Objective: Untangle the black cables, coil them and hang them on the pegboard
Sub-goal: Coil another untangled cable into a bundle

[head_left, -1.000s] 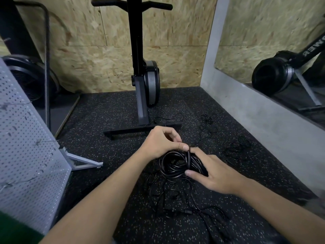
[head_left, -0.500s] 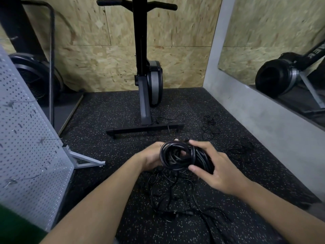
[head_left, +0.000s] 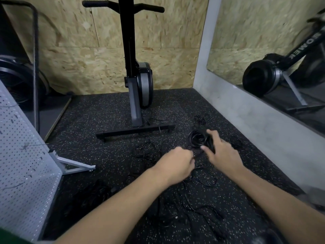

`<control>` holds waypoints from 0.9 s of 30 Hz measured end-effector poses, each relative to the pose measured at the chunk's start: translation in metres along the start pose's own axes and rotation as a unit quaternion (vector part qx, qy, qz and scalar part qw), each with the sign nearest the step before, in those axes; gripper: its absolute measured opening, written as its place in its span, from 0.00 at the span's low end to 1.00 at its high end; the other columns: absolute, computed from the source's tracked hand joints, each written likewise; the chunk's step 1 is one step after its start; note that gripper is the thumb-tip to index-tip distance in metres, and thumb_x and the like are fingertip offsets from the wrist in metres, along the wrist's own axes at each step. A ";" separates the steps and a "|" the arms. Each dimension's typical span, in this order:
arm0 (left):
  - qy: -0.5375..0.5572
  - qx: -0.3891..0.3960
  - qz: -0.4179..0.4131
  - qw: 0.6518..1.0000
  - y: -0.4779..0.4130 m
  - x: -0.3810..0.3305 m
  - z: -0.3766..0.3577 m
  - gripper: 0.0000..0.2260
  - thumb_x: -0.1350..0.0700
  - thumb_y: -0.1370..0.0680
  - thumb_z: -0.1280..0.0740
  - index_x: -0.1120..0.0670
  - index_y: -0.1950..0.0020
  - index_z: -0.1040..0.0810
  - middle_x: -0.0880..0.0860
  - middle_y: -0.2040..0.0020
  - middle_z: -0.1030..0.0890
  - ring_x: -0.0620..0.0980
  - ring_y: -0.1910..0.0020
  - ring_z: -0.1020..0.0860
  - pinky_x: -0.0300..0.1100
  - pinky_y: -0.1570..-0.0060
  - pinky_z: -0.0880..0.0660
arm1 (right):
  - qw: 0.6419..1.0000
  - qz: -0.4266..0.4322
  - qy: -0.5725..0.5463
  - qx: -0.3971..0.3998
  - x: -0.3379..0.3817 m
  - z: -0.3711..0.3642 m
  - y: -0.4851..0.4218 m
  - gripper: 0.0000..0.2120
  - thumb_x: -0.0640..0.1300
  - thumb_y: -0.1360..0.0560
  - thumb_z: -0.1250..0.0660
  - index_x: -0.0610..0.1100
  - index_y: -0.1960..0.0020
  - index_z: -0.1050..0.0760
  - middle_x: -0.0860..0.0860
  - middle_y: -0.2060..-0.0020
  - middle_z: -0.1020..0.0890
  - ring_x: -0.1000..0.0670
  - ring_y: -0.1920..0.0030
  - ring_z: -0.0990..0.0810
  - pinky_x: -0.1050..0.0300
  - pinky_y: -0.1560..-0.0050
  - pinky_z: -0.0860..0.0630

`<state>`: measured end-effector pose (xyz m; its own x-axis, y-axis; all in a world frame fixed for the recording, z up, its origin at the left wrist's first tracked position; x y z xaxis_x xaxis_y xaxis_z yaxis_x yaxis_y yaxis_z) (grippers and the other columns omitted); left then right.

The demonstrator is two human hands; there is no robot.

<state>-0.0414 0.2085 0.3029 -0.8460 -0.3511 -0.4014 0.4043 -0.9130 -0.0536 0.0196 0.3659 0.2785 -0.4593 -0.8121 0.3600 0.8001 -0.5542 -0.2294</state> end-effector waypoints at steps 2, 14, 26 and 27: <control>-0.013 -0.045 -0.023 0.999 0.008 -0.001 0.023 0.11 0.51 0.14 0.39 0.53 0.47 0.20 0.54 0.58 0.19 0.54 0.62 0.24 0.48 0.59 0.24 | 0.998 -0.007 -0.023 0.051 -0.018 -0.009 0.000 0.26 0.59 0.19 0.35 0.58 0.26 0.43 0.49 0.53 0.17 0.50 0.63 0.18 0.48 0.62 0.17; -0.004 -0.214 -0.088 0.973 0.004 0.037 0.066 0.08 0.49 0.16 0.34 0.48 0.46 0.16 0.44 0.54 0.17 0.49 0.55 0.19 0.51 0.56 0.21 | 0.964 0.164 -0.012 0.208 0.056 -0.036 0.038 0.27 0.69 0.22 0.36 0.61 0.30 0.41 0.58 0.48 0.19 0.54 0.54 0.18 0.52 0.53 0.20; 0.302 -0.186 0.124 0.927 0.005 0.116 0.059 0.16 0.41 0.34 0.17 0.51 0.62 0.16 0.49 0.64 0.16 0.43 0.63 0.21 0.40 0.58 0.23 | 0.934 0.335 -0.051 0.113 0.119 -0.009 0.070 0.37 0.64 0.18 0.38 0.60 0.17 0.54 0.48 0.42 0.16 0.57 0.57 0.17 0.52 0.46 0.19; 0.325 -0.173 0.126 0.921 0.004 0.118 0.053 0.17 0.40 0.34 0.17 0.52 0.63 0.16 0.50 0.64 0.16 0.43 0.64 0.21 0.44 0.56 0.22 | 0.929 0.351 -0.047 0.107 0.120 -0.010 0.071 0.36 0.64 0.17 0.38 0.60 0.16 0.52 0.51 0.42 0.17 0.57 0.56 0.19 0.55 0.48 0.20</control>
<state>-0.1585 0.1523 0.3039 -0.3694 -0.2422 -0.8971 0.7410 -0.6594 -0.1271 0.0176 0.2270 0.2967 0.2315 -0.9348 0.2693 0.9528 0.1620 -0.2567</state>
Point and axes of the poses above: each hand's wrist, its own y-axis away from the middle knuckle, its own z-axis out of the back of the hand, x = y × z, the point moved 10 cm from there along -y, towards the middle knuckle
